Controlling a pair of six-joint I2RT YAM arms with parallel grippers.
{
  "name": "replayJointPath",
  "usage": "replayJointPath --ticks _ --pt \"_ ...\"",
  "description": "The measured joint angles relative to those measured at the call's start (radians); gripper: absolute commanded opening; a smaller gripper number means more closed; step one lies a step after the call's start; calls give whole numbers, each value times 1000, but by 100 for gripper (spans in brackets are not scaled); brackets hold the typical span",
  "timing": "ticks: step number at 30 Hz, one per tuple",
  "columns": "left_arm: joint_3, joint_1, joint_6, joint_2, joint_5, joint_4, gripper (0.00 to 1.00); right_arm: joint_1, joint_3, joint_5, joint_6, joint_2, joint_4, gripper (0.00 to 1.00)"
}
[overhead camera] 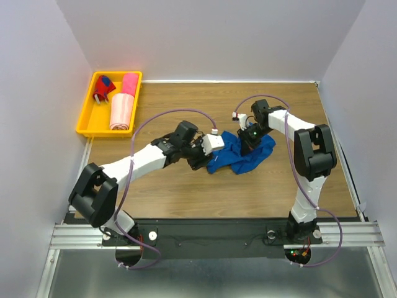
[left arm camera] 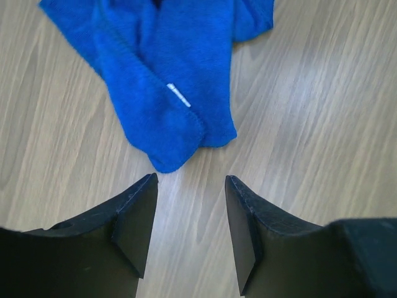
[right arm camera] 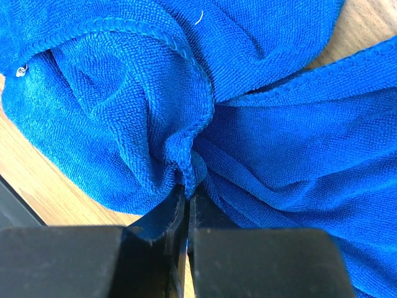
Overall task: Roll the towels
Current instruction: Move the towel to the center of the board, then flatten the towel
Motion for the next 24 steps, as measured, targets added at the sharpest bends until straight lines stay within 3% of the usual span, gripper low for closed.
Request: replayJointPath --ticks 6,19,22,24 --pt "18 -74 89 106 -56 34 59 0 0 1 13 0 3 0" --pt "58 -74 94 253 -86 111 56 -3 0 1 26 0 4 1" --pt "61 -75 92 267 -84 122 46 -4 0 0 26 0 5 1" --pt "68 -75 92 275 -84 126 32 -4 0 0 26 0 5 0"
